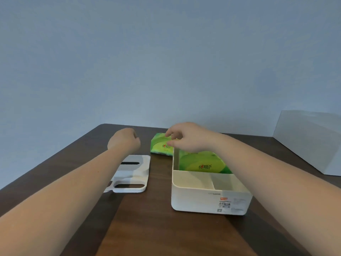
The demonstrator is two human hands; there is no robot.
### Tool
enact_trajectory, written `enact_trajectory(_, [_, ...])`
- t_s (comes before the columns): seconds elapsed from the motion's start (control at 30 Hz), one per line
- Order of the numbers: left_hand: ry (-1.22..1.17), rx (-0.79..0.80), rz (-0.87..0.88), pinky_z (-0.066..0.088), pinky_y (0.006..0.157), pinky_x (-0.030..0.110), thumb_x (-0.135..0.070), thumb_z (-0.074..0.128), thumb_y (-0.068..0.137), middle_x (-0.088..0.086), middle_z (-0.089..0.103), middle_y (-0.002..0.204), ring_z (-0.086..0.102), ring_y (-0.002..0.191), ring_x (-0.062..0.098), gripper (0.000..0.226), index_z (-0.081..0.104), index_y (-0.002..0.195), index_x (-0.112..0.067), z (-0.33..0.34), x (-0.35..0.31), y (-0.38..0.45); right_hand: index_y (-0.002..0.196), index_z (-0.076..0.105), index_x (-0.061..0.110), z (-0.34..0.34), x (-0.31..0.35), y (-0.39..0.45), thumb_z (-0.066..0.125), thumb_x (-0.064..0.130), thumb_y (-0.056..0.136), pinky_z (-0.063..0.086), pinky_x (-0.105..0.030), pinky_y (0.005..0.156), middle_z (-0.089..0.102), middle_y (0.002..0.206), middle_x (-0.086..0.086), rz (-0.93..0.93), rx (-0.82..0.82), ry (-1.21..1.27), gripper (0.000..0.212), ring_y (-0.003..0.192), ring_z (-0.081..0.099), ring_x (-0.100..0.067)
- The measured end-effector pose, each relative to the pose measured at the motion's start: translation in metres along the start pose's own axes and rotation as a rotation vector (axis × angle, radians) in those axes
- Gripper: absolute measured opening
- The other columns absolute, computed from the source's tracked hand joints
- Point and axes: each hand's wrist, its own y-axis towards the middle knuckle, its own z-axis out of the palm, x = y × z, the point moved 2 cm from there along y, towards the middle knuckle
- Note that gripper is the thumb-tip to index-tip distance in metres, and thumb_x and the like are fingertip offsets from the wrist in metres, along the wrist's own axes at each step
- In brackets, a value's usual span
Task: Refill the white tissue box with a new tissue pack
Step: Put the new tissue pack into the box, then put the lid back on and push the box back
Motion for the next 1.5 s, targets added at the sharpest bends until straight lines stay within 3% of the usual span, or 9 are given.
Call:
enact_trajectory(0.33, [0.030, 0.179, -0.179, 0.043, 0.074, 0.031, -0.027, 0.044, 0.092, 0.006, 0.061, 0.112, 0.052, 0.091, 0.024, 0.037, 0.052, 0.125, -0.011, -0.001, 0.087, -0.016, 0.140, 0.044, 0.012, 0.064, 0.064, 0.042, 0.044, 0.024, 0.098, 0.042, -0.031, 0.097, 0.051, 0.142, -0.008, 0.133, 0.102, -0.061, 0.044, 0.128, 0.049, -0.027])
enact_trajectory(0.5, [-0.007, 0.198, -0.220, 0.040, 0.073, 0.030, -0.022, 0.045, 0.092, 0.004, 0.052, 0.100, 0.050, 0.088, 0.022, 0.039, 0.051, 0.127, -0.007, 0.002, 0.103, -0.019, 0.142, 0.039, 0.002, 0.090, 0.069, 0.054, 0.037, 0.017, 0.100, 0.044, -0.026, 0.061, 0.049, 0.142, -0.014, 0.248, 0.287, -0.144, 0.045, 0.116, 0.057, -0.029])
enact_trajectory(0.57, [-0.023, 0.190, -0.223, 0.040, 0.073, 0.030, -0.021, 0.045, 0.091, 0.004, 0.051, 0.099, 0.049, 0.087, 0.022, 0.038, 0.051, 0.127, -0.006, 0.002, 0.105, -0.018, 0.141, 0.040, 0.001, 0.095, 0.068, 0.055, 0.038, 0.018, 0.100, 0.051, -0.030, 0.079, 0.047, 0.142, -0.015, 0.299, 0.300, -0.110, 0.044, 0.123, 0.055, -0.030])
enact_trajectory(0.63, [-0.038, 0.192, -0.222, 0.040, 0.070, 0.029, -0.019, 0.046, 0.091, 0.005, 0.053, 0.098, 0.050, 0.086, 0.022, 0.035, 0.053, 0.122, -0.006, 0.003, 0.107, -0.017, 0.140, 0.040, 0.002, 0.099, 0.064, 0.059, 0.043, 0.018, 0.098, 0.053, -0.036, 0.094, 0.050, 0.138, -0.019, 0.364, 0.303, -0.049, 0.045, 0.118, 0.059, -0.034])
enact_trajectory(0.87, [-0.045, 0.208, -0.214, 0.035, 0.052, 0.024, -0.015, 0.048, 0.088, 0.005, 0.053, 0.080, 0.050, 0.074, 0.021, 0.011, 0.055, 0.092, -0.007, 0.001, 0.101, -0.017, 0.140, 0.039, 0.007, 0.100, 0.063, 0.061, 0.045, 0.020, 0.098, 0.057, -0.036, 0.077, 0.043, 0.138, -0.019, 0.499, 0.273, 0.275, 0.044, 0.112, 0.060, -0.040])
enact_trajectory(1.07, [-0.078, 0.117, -0.171, 0.038, 0.061, 0.028, -0.023, 0.050, 0.088, 0.002, 0.052, 0.071, 0.052, 0.073, 0.024, 0.018, 0.057, 0.078, -0.009, -0.017, 0.084, -0.019, 0.133, 0.047, 0.004, 0.060, 0.060, 0.052, 0.044, 0.014, 0.094, 0.048, -0.032, 0.065, 0.055, 0.112, -0.013, 0.402, 0.035, 0.235, 0.040, 0.091, 0.055, -0.030])
enact_trajectory(1.17, [-0.204, 0.037, -0.158, 0.030, 0.048, 0.024, -0.018, 0.052, 0.082, 0.001, 0.040, 0.055, 0.040, 0.054, 0.021, 0.028, 0.044, 0.056, -0.014, -0.030, 0.068, -0.021, 0.117, 0.054, 0.002, 0.033, 0.047, 0.044, 0.045, 0.011, 0.091, 0.053, -0.037, 0.070, 0.061, 0.103, -0.018, 0.394, -0.074, 0.260, 0.029, 0.089, 0.062, -0.035])
enact_trajectory(1.27, [-0.374, 0.025, -0.149, 0.035, 0.056, 0.024, -0.013, 0.053, 0.076, 0.002, 0.047, 0.064, 0.041, 0.060, 0.023, 0.014, 0.054, 0.063, -0.018, -0.036, 0.045, -0.025, 0.082, 0.053, 0.004, 0.010, 0.026, 0.031, 0.046, 0.006, 0.087, 0.043, -0.033, 0.061, 0.050, 0.072, -0.012, 0.435, -0.163, 0.301, 0.009, 0.074, 0.053, -0.032])
enact_trajectory(1.5, [-0.585, 0.068, -0.083, 0.037, 0.052, 0.020, -0.005, 0.051, 0.077, 0.003, 0.057, 0.072, 0.046, 0.058, 0.020, 0.016, 0.067, 0.074, -0.005, -0.036, -0.024, -0.044, 0.061, 0.043, 0.008, -0.027, -0.022, -0.016, 0.053, 0.002, 0.085, 0.035, -0.026, 0.050, 0.042, 0.061, -0.011, 0.585, -0.180, 0.251, 0.027, 0.049, 0.040, -0.022])
